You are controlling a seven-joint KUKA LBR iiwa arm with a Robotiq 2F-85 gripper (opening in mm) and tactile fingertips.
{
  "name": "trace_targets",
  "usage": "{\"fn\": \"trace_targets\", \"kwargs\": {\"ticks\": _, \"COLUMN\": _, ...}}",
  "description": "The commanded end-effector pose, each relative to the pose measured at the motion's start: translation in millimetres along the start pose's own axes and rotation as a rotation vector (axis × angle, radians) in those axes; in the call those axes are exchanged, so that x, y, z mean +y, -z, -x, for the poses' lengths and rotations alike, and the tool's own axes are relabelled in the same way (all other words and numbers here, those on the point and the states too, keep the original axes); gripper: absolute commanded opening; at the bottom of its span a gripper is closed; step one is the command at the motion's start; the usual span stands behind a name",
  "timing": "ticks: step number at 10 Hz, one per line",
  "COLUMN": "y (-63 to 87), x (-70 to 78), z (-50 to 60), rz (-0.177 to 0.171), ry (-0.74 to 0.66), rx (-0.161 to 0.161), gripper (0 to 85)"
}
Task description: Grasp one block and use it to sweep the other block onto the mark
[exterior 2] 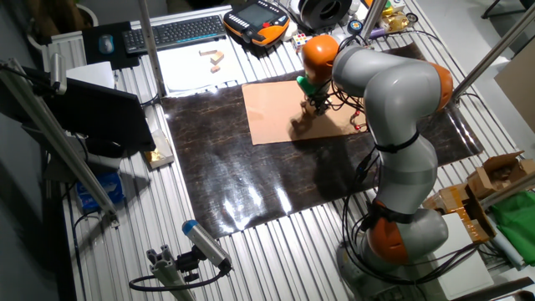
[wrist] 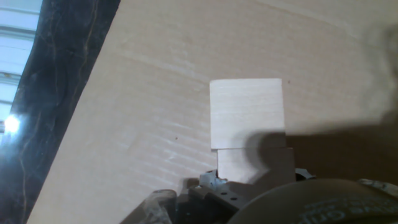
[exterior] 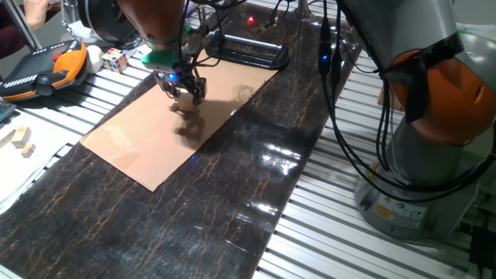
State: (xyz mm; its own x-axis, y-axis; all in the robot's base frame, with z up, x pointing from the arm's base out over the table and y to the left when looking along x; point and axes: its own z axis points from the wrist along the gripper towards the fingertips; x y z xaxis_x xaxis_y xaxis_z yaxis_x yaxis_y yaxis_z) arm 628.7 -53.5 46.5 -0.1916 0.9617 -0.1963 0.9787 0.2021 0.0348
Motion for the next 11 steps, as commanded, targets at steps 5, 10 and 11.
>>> {"fn": "trace_targets", "kwargs": {"ticks": 5, "y": 0.5, "x": -0.3, "z": 5.7, "rz": 0.0, "ry": 0.002, "rx": -0.008, "gripper": 0.7}}
{"fn": "trace_targets", "kwargs": {"ticks": 10, "y": -1.6, "x": 0.3, "z": 10.1, "rz": 0.0, "ry": 0.004, "rx": -0.014, "gripper": 0.7}}
{"fn": "trace_targets", "kwargs": {"ticks": 11, "y": -1.7, "x": 0.3, "z": 11.1, "rz": 0.0, "ry": 0.006, "rx": -0.014, "gripper": 0.7}}
